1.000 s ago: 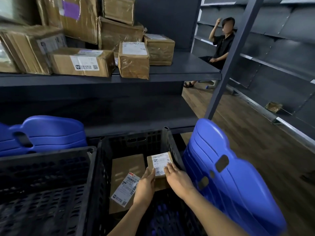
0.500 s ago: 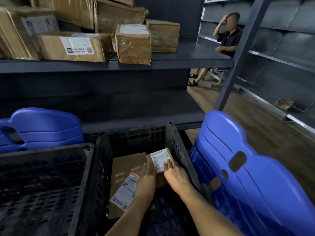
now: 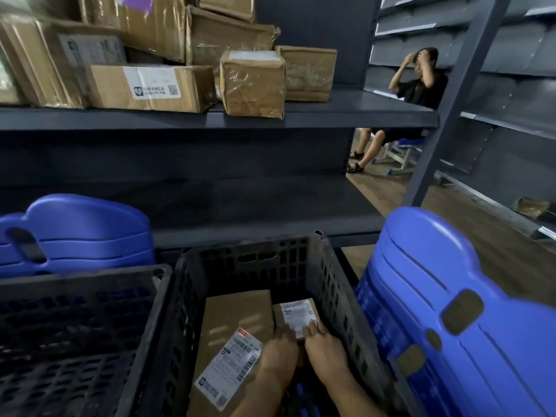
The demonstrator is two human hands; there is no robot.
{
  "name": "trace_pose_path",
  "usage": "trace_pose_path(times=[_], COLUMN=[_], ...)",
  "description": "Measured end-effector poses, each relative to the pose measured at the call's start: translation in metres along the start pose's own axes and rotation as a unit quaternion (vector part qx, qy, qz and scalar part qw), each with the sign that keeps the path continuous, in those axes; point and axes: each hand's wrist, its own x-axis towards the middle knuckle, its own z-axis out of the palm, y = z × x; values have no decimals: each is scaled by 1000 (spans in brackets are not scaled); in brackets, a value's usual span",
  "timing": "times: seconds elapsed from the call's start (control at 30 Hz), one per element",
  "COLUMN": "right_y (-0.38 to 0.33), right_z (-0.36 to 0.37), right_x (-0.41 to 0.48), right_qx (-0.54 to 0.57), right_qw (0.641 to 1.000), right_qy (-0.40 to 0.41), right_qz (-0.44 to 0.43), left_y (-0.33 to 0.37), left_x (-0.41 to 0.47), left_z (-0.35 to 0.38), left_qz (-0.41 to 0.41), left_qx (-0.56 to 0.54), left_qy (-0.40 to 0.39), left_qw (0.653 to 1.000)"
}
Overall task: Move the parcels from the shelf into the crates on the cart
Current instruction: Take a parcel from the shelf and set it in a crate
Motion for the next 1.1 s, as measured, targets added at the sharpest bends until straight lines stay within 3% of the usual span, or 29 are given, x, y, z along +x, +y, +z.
trace_pose_path(times=[0.27, 0.6, 0.87, 1.1], right_y=[1, 0, -8, -27], right_z=[16, -2, -81, -193], right_x=[3, 6, -20, -48], right_qx=[11, -16, -35, -30], right_qw=[1000, 996, 997, 996], right_qy=[-24, -91, -55, -21], right_qz=[16, 15, -41, -76], left_y=[10, 9, -15, -45], left_x=[-1, -5, -53, -101], left_z=[10, -9, -70, -167], left_qz=[-3, -29, -60, -89], left_qx=[59, 66, -8, -26], left_qy=[-87, -89, -50, -2], left_qw=[994, 993, 997, 996])
